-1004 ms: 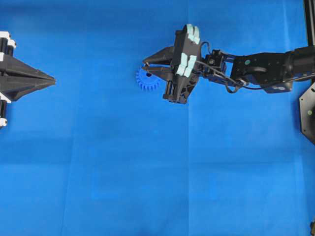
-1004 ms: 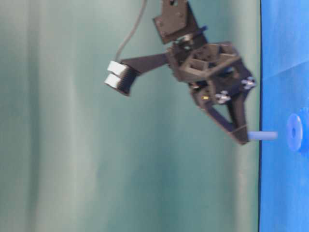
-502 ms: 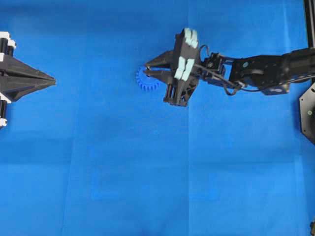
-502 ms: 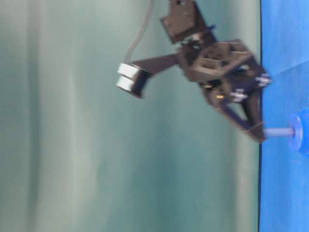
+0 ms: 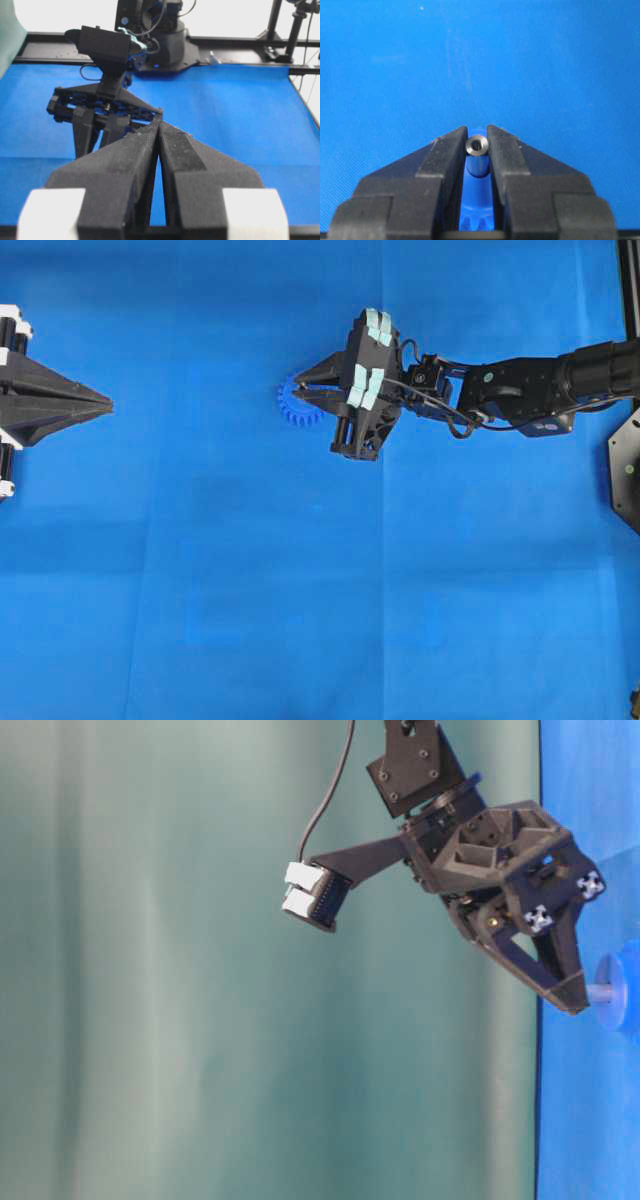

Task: Insert the shaft placed at a random location into the center hole of the small gear at another random location.
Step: 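Lower the shaft into the gear's center hole with the right gripper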

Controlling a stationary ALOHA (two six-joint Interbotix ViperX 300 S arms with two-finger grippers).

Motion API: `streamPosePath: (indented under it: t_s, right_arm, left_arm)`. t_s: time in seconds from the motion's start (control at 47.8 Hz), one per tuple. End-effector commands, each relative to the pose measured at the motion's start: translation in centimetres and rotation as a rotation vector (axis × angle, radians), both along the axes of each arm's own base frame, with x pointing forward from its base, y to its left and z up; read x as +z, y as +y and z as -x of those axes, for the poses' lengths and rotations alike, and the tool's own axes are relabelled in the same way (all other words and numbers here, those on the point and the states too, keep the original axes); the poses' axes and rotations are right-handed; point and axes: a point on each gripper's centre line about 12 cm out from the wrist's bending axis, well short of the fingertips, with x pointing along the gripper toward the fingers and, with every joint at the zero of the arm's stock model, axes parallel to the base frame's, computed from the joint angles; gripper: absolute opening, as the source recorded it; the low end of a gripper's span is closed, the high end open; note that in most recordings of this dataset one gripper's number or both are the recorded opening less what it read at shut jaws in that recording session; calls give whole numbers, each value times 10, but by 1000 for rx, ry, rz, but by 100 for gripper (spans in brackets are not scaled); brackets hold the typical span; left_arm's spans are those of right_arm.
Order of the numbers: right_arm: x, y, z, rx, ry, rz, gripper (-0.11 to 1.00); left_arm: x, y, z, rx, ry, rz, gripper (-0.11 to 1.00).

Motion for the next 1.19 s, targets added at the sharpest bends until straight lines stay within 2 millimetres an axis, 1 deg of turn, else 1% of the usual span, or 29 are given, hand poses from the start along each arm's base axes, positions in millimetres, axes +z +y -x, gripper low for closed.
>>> streamPosePath:
  t_s: [0.0,0.23,0.69,0.795,0.858,0.9,0.962,1.046,1.109,1.13,1.172]
  right_arm:
    - [8,-1,-7,-1,-35,6,3]
    - [-3,-1,-7,-2,-13,2,3]
    - [-6,-1,-5,-2,-3,0,3]
    - [-6,-1,-5,-3,-3,-1,5]
    - [-5,-1,-6,-4,-5,-4,12]
    - [-5,-1,-6,-4,-4,-4,20]
    - [-5,-1,-6,-4,-4,-4,35]
    - [-4,-1,-7,-4,-7,-4,60]
    - [-4,-1,-7,-4,-9,-4,75]
    - [-2,-1,-7,-4,-12,-3,78]
    - [-1,-1,-7,-3,-13,-3,78]
  left_arm:
    - [4,0,-1,-2,-11,0,0]
    - [3,-1,-1,-3,-9,0,0]
    - [3,0,-1,-2,-6,0,0]
    - [2,-1,-1,-3,-5,-1,0]
    - [3,-1,-1,-3,-6,-1,0]
    - [3,0,-1,-2,-6,0,0]
    - [2,0,-1,-2,-5,-1,0]
    - [3,-1,-1,-3,-6,0,0]
    - [3,0,-1,-2,-6,-1,0]
    - [3,0,-1,-2,-6,-1,0]
    - [2,0,-1,-2,-5,0,0]
